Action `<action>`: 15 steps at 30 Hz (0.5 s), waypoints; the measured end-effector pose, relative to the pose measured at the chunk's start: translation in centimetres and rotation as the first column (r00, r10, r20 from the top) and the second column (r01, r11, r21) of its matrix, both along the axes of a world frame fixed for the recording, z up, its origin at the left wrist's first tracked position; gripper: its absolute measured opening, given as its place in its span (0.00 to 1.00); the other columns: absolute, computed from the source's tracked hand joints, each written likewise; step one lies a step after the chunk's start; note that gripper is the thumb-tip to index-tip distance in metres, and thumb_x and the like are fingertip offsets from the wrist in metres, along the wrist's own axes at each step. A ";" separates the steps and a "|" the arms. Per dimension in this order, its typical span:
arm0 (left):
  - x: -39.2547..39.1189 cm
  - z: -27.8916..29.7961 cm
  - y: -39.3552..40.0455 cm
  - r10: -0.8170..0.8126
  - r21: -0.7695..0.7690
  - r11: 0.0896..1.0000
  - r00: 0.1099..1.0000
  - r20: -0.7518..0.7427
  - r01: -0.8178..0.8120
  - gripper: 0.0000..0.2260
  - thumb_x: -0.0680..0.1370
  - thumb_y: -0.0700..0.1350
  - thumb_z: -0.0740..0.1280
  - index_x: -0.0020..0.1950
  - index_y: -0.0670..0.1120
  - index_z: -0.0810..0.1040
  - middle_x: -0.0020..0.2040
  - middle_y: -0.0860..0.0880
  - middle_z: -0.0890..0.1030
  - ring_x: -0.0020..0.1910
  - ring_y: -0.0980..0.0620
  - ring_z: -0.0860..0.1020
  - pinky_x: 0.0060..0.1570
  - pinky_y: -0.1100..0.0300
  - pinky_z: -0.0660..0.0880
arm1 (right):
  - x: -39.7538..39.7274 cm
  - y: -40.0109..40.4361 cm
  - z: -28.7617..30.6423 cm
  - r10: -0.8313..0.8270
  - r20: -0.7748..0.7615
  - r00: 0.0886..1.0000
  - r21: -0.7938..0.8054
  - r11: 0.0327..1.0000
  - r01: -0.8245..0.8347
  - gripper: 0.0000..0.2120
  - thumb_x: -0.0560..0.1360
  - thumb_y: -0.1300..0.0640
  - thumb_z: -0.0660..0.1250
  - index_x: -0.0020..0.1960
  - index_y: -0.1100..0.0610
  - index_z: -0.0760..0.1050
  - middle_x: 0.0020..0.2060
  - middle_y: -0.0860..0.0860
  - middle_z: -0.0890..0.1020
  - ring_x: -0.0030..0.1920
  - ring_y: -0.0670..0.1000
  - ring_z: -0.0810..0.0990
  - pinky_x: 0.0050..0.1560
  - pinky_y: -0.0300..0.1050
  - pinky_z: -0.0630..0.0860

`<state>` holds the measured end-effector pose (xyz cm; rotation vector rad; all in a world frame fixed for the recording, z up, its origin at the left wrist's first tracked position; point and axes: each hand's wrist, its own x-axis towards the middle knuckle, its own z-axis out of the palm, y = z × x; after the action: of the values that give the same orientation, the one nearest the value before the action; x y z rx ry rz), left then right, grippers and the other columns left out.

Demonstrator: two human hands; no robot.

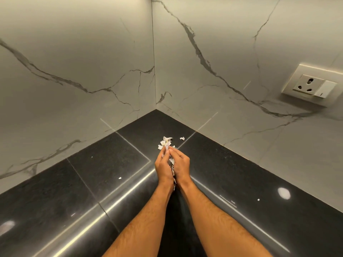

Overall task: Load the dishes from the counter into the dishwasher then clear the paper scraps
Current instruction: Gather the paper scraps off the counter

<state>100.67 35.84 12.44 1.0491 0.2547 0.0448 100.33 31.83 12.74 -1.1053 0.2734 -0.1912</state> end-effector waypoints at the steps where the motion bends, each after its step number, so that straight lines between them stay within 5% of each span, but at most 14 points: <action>1: -0.7 0.4 0.2 0.008 0.002 1.000 1.000 0.000 -0.008 0.14 0.82 0.39 0.63 0.66 0.44 0.80 0.60 0.46 0.84 0.60 0.48 0.82 0.64 0.54 0.76 | -0.7 0.2 0.4 0.009 0.004 1.000 0.003 1.000 -0.009 0.11 0.80 0.65 0.68 0.60 0.64 0.83 0.53 0.57 0.87 0.57 0.55 0.85 0.63 0.52 0.79; 15: -16.4 2.5 6.7 0.071 -0.042 0.997 0.996 0.053 -0.068 0.14 0.83 0.38 0.61 0.67 0.44 0.78 0.53 0.56 0.85 0.53 0.60 0.83 0.48 0.70 0.76 | -15.7 6.6 1.7 0.042 0.040 0.998 0.017 0.999 -0.043 0.10 0.80 0.68 0.65 0.58 0.67 0.82 0.52 0.59 0.86 0.55 0.56 0.85 0.57 0.45 0.81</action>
<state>84.25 42.55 14.96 0.9975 0.2419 0.1301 84.61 38.43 14.46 -1.0875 0.2153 -0.1722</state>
